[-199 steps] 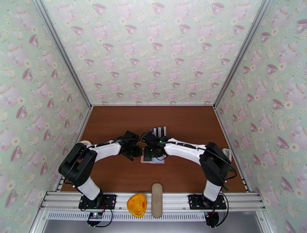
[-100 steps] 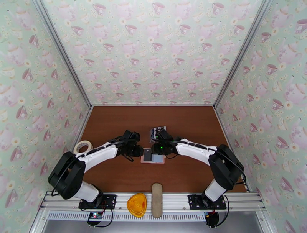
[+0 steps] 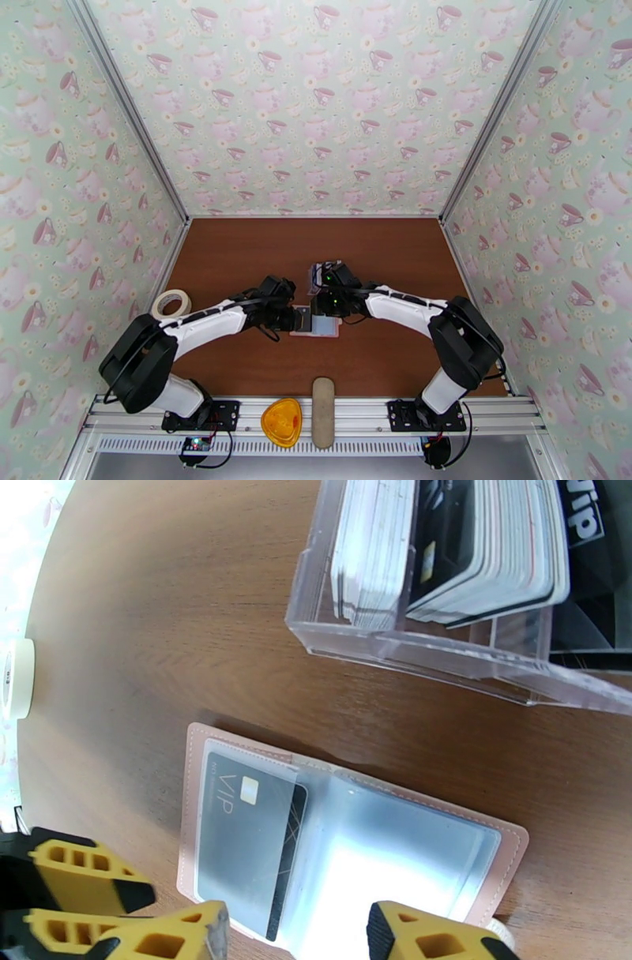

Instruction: Put the credit cards into the card holder

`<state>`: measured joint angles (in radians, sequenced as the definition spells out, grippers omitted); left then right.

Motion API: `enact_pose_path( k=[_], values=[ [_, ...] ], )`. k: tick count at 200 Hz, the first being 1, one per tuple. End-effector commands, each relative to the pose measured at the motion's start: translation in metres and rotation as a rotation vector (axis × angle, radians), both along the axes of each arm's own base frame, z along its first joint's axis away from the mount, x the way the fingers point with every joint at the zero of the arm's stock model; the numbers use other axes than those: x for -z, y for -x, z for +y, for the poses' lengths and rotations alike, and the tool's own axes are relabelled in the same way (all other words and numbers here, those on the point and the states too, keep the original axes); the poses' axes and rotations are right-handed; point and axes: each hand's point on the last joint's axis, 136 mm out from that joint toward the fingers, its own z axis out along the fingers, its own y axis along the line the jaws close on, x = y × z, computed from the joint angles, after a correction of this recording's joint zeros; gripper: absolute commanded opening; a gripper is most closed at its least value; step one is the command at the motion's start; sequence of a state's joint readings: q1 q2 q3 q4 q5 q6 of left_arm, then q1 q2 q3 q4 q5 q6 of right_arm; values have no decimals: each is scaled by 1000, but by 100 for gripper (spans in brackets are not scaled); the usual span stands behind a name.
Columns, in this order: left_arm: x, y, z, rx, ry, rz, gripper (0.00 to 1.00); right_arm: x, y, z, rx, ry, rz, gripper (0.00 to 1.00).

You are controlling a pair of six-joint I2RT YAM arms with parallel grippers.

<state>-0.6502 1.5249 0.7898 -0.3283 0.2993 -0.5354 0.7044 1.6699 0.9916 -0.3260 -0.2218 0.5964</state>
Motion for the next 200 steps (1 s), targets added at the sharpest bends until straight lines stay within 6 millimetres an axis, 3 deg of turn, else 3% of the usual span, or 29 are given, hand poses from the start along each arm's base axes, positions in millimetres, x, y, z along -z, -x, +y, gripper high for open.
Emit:
enact_pose_path(
  k=[1,131,200],
  values=[
    [11,1,-2,-6,4,14,30,0,-6,6,-19,-15,-5,51],
    [46,10,14,-16,-80,67,31,11,-11,4,-16,2,9,51],
    [49,11,20,-22,-93,78,37,14,-20,-4,12,26,0,52]
  ],
)
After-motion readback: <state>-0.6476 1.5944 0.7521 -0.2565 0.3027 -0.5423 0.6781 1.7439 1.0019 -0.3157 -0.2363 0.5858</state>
